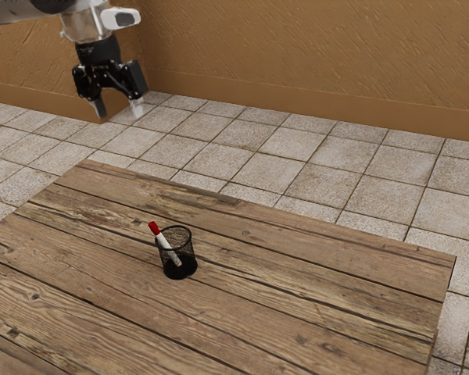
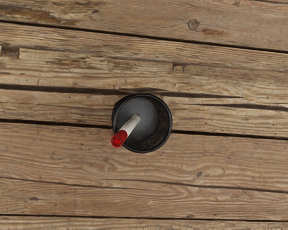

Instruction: Take the marker out of the pen holder and place it to the left of the pen holder.

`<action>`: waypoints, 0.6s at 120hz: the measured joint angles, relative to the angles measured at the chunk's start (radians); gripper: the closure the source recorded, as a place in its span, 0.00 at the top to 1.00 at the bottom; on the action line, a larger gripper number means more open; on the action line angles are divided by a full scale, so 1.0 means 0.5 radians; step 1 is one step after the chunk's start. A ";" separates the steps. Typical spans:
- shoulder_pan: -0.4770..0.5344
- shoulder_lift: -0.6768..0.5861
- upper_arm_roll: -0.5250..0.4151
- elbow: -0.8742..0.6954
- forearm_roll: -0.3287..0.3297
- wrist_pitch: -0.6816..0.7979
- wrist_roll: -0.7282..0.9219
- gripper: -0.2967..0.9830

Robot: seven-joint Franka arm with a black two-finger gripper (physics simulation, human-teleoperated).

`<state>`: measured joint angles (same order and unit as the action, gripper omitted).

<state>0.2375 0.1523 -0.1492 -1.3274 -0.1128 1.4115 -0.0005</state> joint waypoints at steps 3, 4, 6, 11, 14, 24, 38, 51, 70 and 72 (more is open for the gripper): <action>0.004 -0.040 0.000 -0.055 -0.008 0.015 0.000 0.77; 0.005 -0.054 0.000 -0.071 -0.010 0.020 0.000 0.77; 0.010 -0.087 -0.001 -0.111 -0.014 0.028 0.000 0.77; 0.019 -0.125 -0.002 -0.170 -0.016 0.047 0.000 0.77; 0.019 -0.113 -0.002 -0.188 -0.016 0.057 0.000 0.77; -0.050 0.053 -0.003 -0.190 0.025 0.082 -0.005 0.77; -0.219 0.614 0.045 0.117 0.071 0.047 -0.038 0.77; -0.274 0.913 0.121 0.225 0.084 -0.004 -0.065 0.77; -0.213 1.102 0.171 0.234 0.082 -0.129 -0.113 0.76; -0.205 1.114 0.172 0.235 0.082 -0.138 -0.117 0.76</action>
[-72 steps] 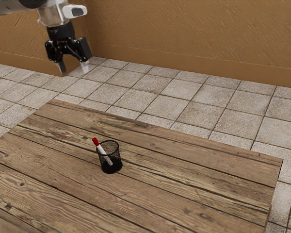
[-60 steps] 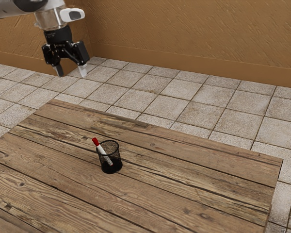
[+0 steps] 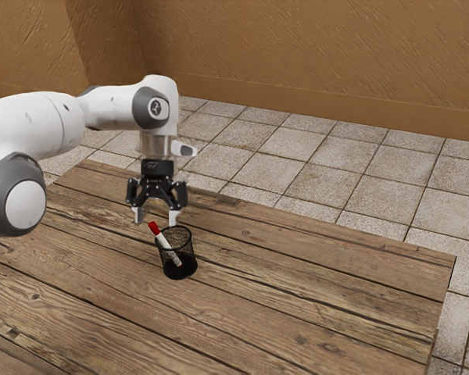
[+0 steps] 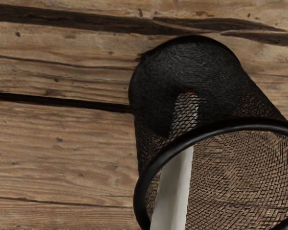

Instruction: Take the marker out of the pen holder and place it to the left of the pen holder.

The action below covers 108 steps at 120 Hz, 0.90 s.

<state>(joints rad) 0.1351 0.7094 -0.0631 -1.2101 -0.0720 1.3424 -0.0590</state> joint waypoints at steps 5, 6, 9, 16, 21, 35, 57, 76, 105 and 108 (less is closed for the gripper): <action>0.027 0.021 0.002 -0.007 -0.003 -0.020 -0.011 0.75; 0.031 0.023 0.002 -0.009 -0.004 -0.024 -0.013 0.75; 0.041 0.030 0.003 -0.012 -0.005 -0.037 -0.019 0.74; 0.055 0.040 0.003 -0.015 -0.008 -0.070 -0.033 0.69; 0.057 0.045 -0.003 -0.016 -0.010 -0.094 -0.042 0.63; 0.044 0.049 -0.039 -0.012 -0.014 -0.146 -0.069 0.51; 0.039 0.050 -0.079 0.014 -0.013 -0.183 -0.111 0.43; 0.035 0.057 -0.089 0.080 -0.011 -0.181 -0.139 0.40; 0.033 0.070 -0.166 0.074 -0.026 -0.158 -0.179 0.37; 0.034 0.069 -0.171 0.072 -0.032 -0.158 -0.184 0.37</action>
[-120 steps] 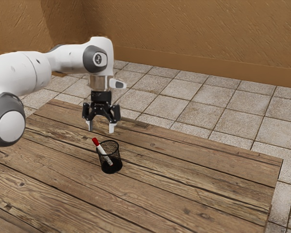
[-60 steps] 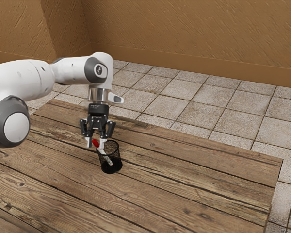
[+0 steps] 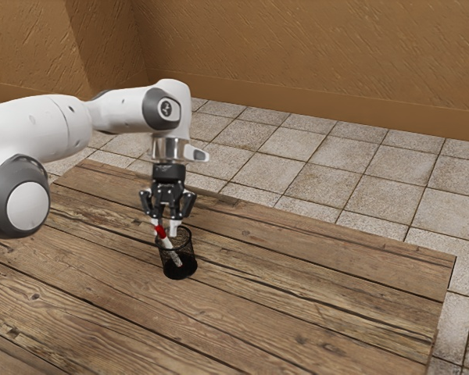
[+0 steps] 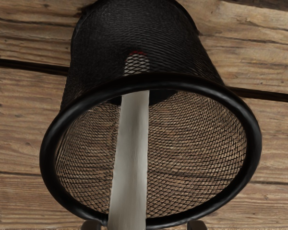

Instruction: Take the marker out of the pen holder and place it to the left of the pen holder.

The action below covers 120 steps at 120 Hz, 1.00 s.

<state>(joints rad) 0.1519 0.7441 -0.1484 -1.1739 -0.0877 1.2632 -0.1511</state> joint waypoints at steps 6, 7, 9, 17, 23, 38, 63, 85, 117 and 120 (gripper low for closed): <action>0.003 -0.001 -0.012 -0.008 -0.008 -0.005 -0.009 0.36; 0.004 -0.001 -0.013 -0.011 -0.009 -0.007 -0.011 0.36; 0.007 -0.001 -0.014 -0.017 -0.012 -0.011 -0.014 0.36; 0.020 -0.001 -0.008 -0.059 -0.026 -0.033 -0.026 0.34; 0.023 -0.001 -0.004 -0.070 -0.034 -0.045 -0.036 0.30; 0.022 -0.001 -0.003 -0.070 -0.044 -0.065 -0.061 0.23; -0.001 -0.170 -0.010 -0.101 -0.036 -0.099 -0.090 0.17; -0.004 -0.441 0.003 -0.156 -0.018 -0.148 -0.105 0.16; 0.313 -0.122 0.000 0.087 -0.014 0.044 -0.094 0.15; 0.329 -0.107 0.001 0.073 -0.013 0.084 -0.088 0.15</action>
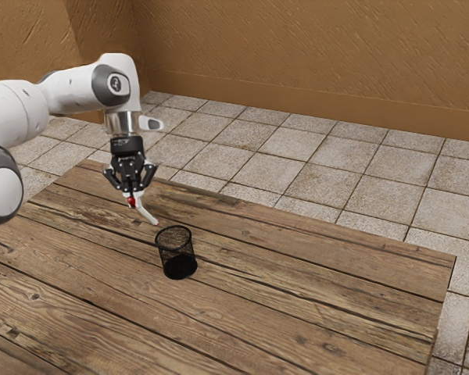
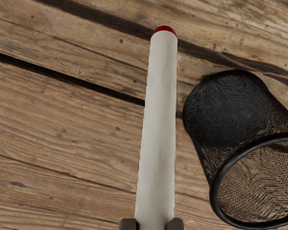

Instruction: Take the marker out of the pen holder and place it to the left of the pen holder.

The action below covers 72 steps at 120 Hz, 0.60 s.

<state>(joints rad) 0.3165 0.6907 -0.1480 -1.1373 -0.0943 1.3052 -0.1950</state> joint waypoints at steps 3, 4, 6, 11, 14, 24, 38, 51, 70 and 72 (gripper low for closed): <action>0.012 0.010 0.000 -0.021 0.000 0.037 0.006 0.15; 0.016 0.012 0.001 -0.029 0.000 0.048 0.008 0.15; 0.023 0.016 0.001 -0.046 -0.001 0.070 0.011 0.15; 0.036 0.021 0.001 -0.088 -0.002 0.116 0.020 0.15; 0.042 0.023 0.001 -0.108 -0.003 0.140 0.025 0.15; 0.057 0.027 0.003 -0.170 -0.006 0.200 0.040 0.15; 0.068 0.029 0.007 -0.219 -0.009 0.250 0.059 0.16; 0.073 0.022 0.007 -0.262 -0.011 0.277 0.073 0.17; 0.089 0.022 0.009 -0.363 -0.009 0.297 0.089 0.18; 0.091 0.023 0.009 -0.373 -0.009 0.299 0.091 0.18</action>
<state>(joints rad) 0.3619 0.7020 -0.1433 -1.3236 -0.0990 1.4547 -0.1497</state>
